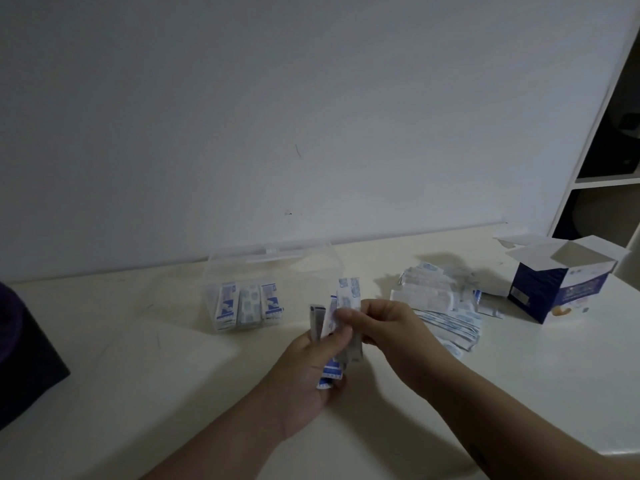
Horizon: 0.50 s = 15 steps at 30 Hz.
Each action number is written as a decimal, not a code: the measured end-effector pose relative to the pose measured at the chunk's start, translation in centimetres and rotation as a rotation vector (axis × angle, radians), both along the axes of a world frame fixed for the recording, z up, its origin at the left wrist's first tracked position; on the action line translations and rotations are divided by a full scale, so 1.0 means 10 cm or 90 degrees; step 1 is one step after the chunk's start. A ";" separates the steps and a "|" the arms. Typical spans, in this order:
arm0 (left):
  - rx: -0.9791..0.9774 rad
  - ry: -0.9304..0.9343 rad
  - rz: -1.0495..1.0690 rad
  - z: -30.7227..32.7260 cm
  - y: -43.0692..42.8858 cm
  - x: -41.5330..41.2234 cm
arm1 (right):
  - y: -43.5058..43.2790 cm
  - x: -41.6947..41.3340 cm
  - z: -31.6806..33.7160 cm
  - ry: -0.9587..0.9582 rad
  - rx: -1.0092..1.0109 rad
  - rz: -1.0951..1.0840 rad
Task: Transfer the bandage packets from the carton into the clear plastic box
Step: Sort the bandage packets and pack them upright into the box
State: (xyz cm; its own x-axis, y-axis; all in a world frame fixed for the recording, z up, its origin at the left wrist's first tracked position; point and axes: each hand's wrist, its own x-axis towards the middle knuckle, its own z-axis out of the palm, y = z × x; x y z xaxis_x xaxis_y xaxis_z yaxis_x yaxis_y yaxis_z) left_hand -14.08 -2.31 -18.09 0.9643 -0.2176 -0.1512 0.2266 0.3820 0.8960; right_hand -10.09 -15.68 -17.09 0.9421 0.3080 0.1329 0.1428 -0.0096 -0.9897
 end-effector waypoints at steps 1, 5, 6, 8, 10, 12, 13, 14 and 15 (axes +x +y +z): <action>0.010 0.005 -0.009 0.01 0.00 -0.01 | 0.02 -0.02 0.01 0.002 0.009 0.003; 0.029 0.019 0.032 -0.01 0.01 0.02 | 0.03 -0.05 0.00 -0.037 -0.027 -0.057; 0.029 0.020 0.063 -0.02 0.02 0.03 | 0.01 -0.02 0.00 -0.049 -0.041 -0.091; 0.017 0.002 0.134 -0.03 0.04 0.07 | -0.05 0.03 -0.03 -0.076 -0.129 -0.157; -0.014 -0.029 0.209 -0.03 0.07 0.10 | -0.09 0.04 -0.09 -0.098 -0.255 -0.155; -0.044 -0.027 0.252 -0.02 0.11 0.14 | -0.11 0.02 -0.16 -0.146 -0.397 -0.134; -0.063 -0.014 0.253 -0.01 0.12 0.15 | -0.13 0.02 -0.18 -0.181 -0.457 -0.141; -0.086 0.004 0.245 -0.01 0.12 0.15 | -0.18 0.02 -0.17 -0.209 -0.498 -0.161; -0.114 0.022 0.231 0.00 0.13 0.16 | -0.25 0.05 -0.15 -0.225 -0.531 -0.180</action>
